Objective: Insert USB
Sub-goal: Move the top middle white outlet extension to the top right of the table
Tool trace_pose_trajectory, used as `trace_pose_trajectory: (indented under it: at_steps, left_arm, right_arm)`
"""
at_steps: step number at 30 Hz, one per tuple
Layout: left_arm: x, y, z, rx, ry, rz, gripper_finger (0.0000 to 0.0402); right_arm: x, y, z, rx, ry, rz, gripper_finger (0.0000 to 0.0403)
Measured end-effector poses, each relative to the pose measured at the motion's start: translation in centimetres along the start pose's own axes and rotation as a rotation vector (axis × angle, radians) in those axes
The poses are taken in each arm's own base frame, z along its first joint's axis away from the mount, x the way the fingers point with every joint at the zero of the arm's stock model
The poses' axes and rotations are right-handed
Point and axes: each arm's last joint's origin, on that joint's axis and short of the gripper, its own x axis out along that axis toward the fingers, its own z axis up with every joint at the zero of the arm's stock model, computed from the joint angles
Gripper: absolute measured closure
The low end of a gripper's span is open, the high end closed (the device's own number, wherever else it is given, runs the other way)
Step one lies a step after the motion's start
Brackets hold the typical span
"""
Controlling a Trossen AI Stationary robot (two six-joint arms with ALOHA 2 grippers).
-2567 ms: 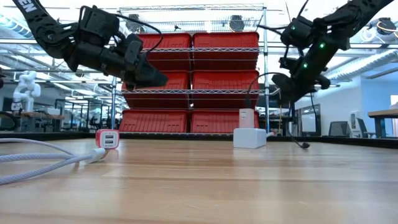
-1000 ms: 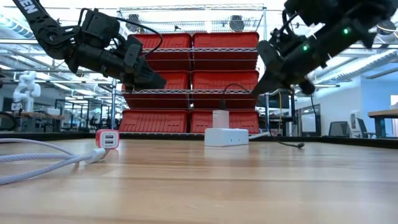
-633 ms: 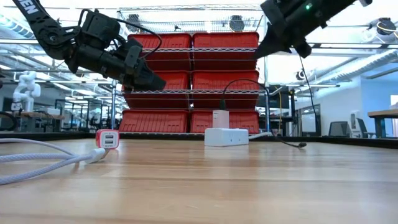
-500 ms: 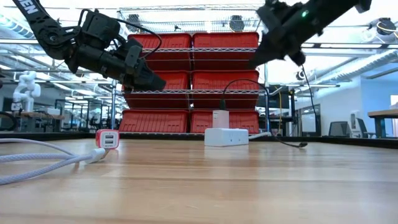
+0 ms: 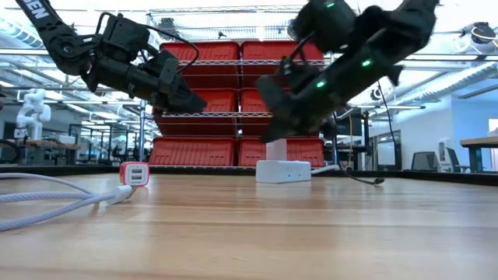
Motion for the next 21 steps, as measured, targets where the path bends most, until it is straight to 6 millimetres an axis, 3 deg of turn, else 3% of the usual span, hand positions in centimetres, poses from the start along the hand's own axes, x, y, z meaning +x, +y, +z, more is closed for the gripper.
trace_pose_trajectory:
  at_steps: [4, 8, 21]
  left_arm:
    - [-0.3, 0.5, -0.6, -0.008, 0.019, 0.02, 0.024]
    - [-0.4, 0.5, -1.0, -0.011, 0.032, 0.024, 0.024]
    - [-0.4, 0.5, -1.0, -0.011, 0.029, 0.024, 0.024]
  right_arm:
    - [1.9, -0.1, -0.2, -0.016, 0.07, -0.081, 0.0403]
    - [2.3, -1.3, -0.4, -0.006, 0.175, -0.187, 0.0403]
    - [-1.1, -6.7, 0.8, -0.063, 0.338, -0.586, 0.0403]
